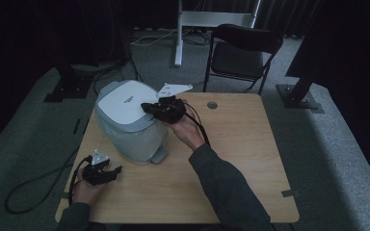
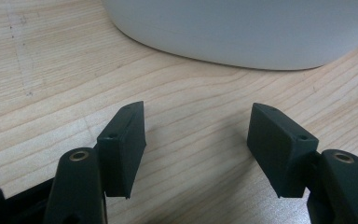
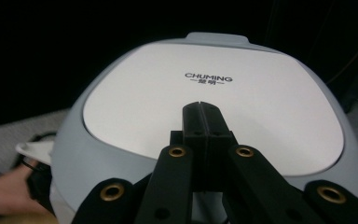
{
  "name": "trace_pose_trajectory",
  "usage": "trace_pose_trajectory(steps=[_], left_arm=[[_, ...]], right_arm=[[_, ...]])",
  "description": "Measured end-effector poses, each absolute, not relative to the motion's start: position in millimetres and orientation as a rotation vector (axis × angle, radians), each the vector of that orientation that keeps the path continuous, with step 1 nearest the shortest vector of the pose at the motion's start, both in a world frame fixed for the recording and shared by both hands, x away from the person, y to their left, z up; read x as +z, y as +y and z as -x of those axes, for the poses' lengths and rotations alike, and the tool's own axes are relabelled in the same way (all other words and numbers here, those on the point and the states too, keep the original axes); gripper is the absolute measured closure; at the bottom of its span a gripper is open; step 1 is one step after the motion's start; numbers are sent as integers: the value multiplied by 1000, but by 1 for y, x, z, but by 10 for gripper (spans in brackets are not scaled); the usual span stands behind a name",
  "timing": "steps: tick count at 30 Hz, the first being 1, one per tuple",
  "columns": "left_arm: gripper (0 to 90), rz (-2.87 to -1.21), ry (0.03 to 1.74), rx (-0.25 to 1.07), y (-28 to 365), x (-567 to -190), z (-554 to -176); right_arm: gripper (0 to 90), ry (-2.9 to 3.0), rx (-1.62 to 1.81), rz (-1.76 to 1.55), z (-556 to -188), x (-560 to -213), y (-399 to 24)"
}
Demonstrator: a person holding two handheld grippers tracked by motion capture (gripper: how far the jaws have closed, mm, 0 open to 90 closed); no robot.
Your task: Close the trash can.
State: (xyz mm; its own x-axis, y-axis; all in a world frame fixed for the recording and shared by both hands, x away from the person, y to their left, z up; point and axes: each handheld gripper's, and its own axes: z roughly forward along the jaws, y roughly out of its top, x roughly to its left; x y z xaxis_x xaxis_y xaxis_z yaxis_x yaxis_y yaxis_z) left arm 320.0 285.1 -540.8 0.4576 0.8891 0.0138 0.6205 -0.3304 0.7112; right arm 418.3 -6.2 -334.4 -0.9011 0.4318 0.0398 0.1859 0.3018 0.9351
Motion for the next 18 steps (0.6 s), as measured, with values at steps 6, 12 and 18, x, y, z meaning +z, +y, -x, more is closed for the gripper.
trace_pose_trajectory(steps=[6,12,18], left_arm=[[373,-2068,1251,539,285,-541,-321],[373,-2068,1249,539,285,-541,-320],[373,-2069,1252,540,285,-541,-321]], right_arm=[[900,2367,1543,-534,-420,-325,0],[900,2310,1585,-577,-427,-315,-13],[900,2279,1559,-609,-427,-310,-32]])
